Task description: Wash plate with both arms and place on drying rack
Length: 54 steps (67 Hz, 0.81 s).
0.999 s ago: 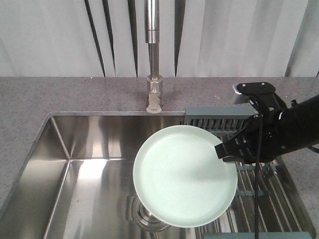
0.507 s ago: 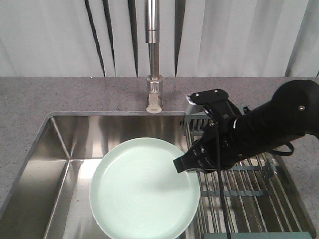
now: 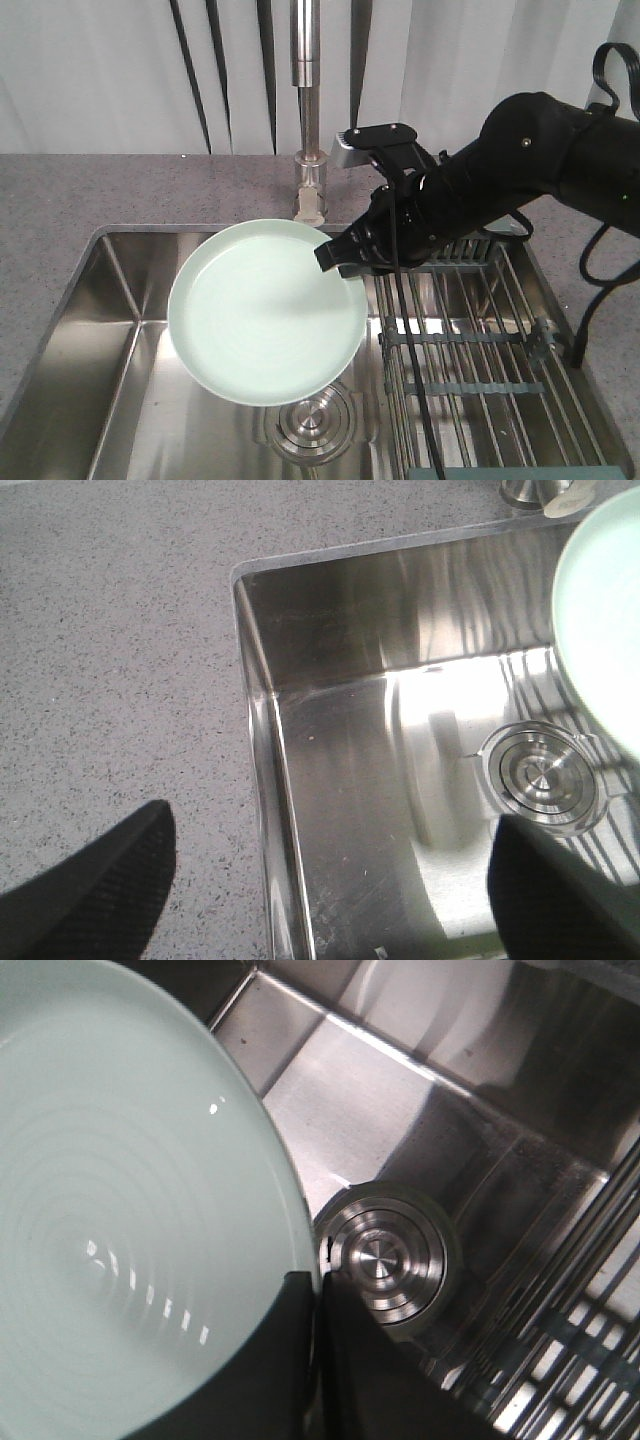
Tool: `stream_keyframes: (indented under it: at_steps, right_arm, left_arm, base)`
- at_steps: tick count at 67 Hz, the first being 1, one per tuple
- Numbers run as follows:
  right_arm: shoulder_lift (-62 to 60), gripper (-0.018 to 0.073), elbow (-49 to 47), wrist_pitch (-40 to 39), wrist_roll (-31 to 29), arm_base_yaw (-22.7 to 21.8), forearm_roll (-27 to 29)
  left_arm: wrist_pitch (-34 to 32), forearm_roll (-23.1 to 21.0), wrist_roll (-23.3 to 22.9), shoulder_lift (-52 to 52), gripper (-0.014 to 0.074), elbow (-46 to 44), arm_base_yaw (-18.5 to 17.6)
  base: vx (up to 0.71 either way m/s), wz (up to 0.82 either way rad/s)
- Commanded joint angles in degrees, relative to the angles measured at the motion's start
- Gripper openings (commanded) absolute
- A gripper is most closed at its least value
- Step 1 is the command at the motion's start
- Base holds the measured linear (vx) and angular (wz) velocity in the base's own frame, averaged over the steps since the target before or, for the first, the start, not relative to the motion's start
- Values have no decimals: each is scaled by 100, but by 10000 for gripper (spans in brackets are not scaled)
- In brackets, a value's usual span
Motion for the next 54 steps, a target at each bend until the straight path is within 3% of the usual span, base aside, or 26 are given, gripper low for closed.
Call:
stream_keyframes:
  at_steps: [1,26,34,54]
  right_arm:
    - [-81,-1,-448,-112,-50,-199,52]
    - [111,-1,-941,-79,-105,-947,23]
    - [86,-1,-940,112,1,-1139,-242]
    - [-465,-1,-191,85,42,-1602,-552]
  left_arm:
    - [-305,-13,-65,23,585,-151,6]
    - [-305,-13,-65,23,585,-151,6]
    - [-305,-13,-65,23,585,-151,6]
    - [-305,-13,-65,23,585,-151,6]
  base:
    - [0,0]
    - [0,0]
    - [0,0]
    - [0,0]
